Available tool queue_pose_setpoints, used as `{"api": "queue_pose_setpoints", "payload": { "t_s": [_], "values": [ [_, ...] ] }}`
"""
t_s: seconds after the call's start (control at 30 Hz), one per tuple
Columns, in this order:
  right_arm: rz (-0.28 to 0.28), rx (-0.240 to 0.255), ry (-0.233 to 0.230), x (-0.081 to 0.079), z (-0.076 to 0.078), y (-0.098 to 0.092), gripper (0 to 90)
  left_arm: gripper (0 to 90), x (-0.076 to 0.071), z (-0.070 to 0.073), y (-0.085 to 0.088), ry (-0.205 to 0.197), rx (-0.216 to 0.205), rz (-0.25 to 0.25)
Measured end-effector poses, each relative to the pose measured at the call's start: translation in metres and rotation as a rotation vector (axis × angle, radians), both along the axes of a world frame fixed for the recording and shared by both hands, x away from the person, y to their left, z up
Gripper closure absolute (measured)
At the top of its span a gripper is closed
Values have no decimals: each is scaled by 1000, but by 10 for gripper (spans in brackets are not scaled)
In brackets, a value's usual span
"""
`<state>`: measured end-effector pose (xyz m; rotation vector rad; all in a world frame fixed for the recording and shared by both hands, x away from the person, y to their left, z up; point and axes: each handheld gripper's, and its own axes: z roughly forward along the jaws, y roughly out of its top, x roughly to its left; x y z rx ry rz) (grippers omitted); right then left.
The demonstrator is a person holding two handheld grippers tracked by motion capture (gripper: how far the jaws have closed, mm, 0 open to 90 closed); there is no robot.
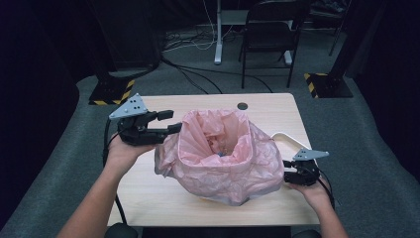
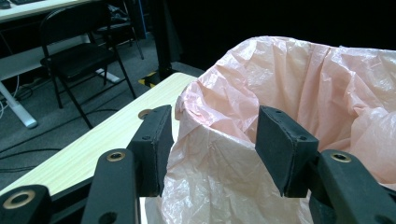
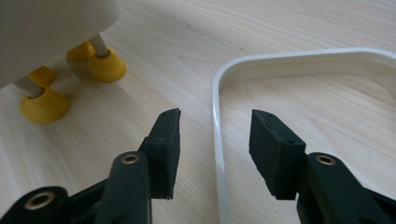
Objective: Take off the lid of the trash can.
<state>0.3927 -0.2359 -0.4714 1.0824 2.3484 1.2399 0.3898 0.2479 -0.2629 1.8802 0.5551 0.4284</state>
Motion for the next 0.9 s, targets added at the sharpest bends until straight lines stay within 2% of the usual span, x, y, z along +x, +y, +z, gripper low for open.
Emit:
{"api": "queue_pose_setpoints", "payload": {
  "t_s": [0.2, 0.4, 0.73, 0.8, 0.9],
  "values": [
    [7, -4, -18, -2, 9, -1, 509, 462, 0, 0, 2, -1, -1, 8],
    [-4, 20, -27, -4, 18, -4, 503, 453, 1, 0, 2, 2, -1, 7],
    [-14, 31, -97, -12, 42, 3, 492, 443, 2, 1, 2, 2, -6, 13],
    [-10, 46, -103, -14, 48, 2, 494, 438, 3, 1, 2, 3, -6, 15],
    [3, 42, -99, -17, 52, 2, 487, 435, 5, 0, 1, 8, -3, 14]
  ]
}}
